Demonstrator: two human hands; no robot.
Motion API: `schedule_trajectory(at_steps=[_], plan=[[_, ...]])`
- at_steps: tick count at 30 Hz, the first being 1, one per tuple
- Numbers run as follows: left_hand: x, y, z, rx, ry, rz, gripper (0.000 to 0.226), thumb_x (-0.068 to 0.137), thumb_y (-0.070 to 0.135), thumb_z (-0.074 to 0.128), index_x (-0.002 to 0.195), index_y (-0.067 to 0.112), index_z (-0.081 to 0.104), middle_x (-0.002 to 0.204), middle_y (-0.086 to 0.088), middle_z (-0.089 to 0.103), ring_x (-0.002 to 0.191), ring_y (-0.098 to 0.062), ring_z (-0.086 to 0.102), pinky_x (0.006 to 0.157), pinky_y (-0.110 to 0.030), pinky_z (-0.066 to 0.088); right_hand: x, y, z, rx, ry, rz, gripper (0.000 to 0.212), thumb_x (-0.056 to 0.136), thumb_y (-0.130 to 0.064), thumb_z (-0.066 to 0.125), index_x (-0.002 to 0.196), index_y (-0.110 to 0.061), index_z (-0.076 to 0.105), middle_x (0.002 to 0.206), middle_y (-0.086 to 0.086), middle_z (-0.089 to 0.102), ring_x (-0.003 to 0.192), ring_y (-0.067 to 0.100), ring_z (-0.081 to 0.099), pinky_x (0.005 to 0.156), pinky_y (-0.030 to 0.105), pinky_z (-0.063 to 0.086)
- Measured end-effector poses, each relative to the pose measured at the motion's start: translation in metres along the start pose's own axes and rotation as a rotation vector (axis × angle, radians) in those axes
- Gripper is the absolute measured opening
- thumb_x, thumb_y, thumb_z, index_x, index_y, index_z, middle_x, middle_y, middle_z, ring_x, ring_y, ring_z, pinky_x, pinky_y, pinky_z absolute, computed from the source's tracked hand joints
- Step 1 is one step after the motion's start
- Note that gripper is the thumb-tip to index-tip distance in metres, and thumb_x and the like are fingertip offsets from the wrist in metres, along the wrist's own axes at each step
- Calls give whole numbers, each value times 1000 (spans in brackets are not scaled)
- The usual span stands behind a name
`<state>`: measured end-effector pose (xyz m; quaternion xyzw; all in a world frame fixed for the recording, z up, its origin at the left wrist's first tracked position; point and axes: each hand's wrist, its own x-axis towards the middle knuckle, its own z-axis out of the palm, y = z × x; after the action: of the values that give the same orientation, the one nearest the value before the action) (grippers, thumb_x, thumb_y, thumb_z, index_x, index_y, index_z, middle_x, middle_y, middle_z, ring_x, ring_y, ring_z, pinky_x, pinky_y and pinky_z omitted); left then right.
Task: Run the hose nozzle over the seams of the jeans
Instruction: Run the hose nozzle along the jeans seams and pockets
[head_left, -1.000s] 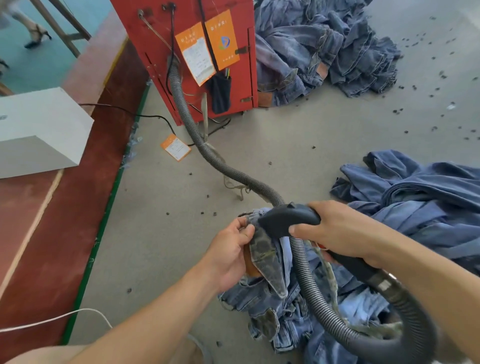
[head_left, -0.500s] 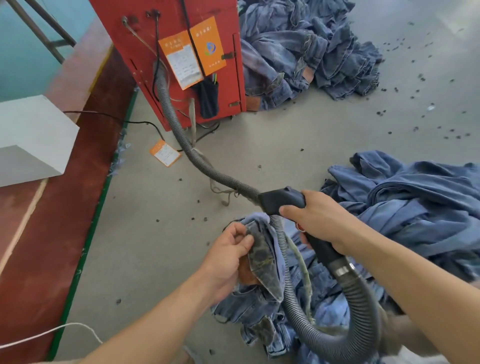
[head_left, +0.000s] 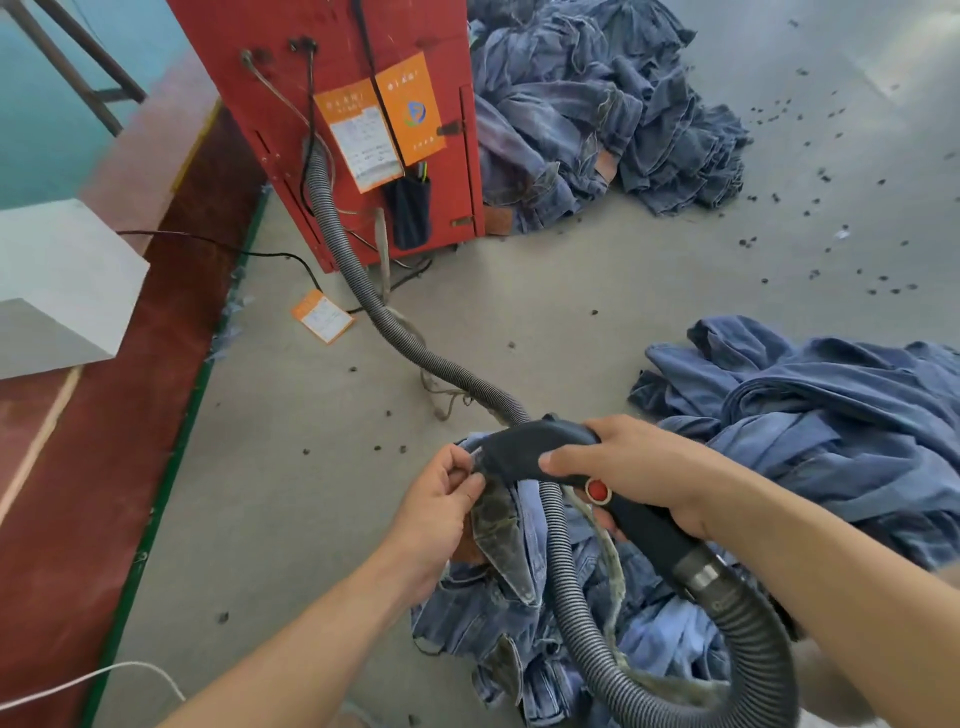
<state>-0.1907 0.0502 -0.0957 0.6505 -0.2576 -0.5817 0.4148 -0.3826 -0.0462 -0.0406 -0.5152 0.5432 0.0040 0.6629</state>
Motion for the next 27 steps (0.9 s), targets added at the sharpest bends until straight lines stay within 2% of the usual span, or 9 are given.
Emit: schedule_trajectory(at_steps=[2, 6, 9, 12, 17, 21, 27], plan=[[-2, -2, 2, -5, -32, 1, 18, 108, 4, 45, 95, 14, 51, 84, -7, 66, 75, -22, 60, 64, -42, 53, 4, 1, 6, 68, 17, 11, 37, 91, -37, 75, 112, -9, 65, 60, 7, 57, 47, 21, 57, 51, 31, 52], [-5, -7, 5, 21, -65, 3, 19, 108, 4, 45, 93, 14, 51, 78, -1, 67, 65, -11, 62, 57, -34, 54, 14, -1, 0, 236, 188, 7, 33, 96, -27, 72, 114, -2, 64, 58, 7, 57, 49, 23, 55, 51, 32, 51], [1, -6, 2, 33, -4, 11, 18, 108, 4, 45, 93, 13, 50, 79, -4, 67, 68, -14, 60, 60, -34, 52, 6, 3, -6, 127, 80, 28, 36, 90, -33, 75, 112, -6, 65, 63, 9, 59, 50, 23, 57, 51, 33, 53], [0, -6, 3, 32, -38, 8, 17, 108, 5, 45, 95, 14, 51, 82, -5, 67, 74, -20, 59, 64, -40, 52, 5, 4, 2, 87, 15, 31, 35, 90, -35, 75, 110, -7, 65, 60, 6, 58, 48, 20, 58, 50, 32, 53], [-5, -8, -3, -30, -100, -26, 23, 108, 4, 44, 90, 17, 50, 83, -3, 66, 72, -16, 61, 61, -41, 55, 16, 3, -5, 170, 226, -73, 27, 97, -29, 70, 108, -5, 63, 56, 4, 56, 48, 22, 54, 50, 32, 51], [-3, -5, -15, -83, -59, -26, 22, 107, 2, 45, 91, 16, 49, 82, -2, 65, 73, -18, 58, 63, -40, 53, 7, 9, -17, 14, 209, -151, 25, 94, -34, 73, 101, -13, 62, 55, 1, 56, 48, 22, 56, 48, 30, 50], [-2, -6, -14, -225, -121, -83, 20, 108, 3, 43, 94, 15, 51, 83, -5, 70, 69, -18, 67, 56, -37, 55, 4, 7, -7, -313, 31, -221, 16, 92, -37, 74, 99, -25, 66, 60, 3, 63, 45, 20, 59, 46, 32, 53]])
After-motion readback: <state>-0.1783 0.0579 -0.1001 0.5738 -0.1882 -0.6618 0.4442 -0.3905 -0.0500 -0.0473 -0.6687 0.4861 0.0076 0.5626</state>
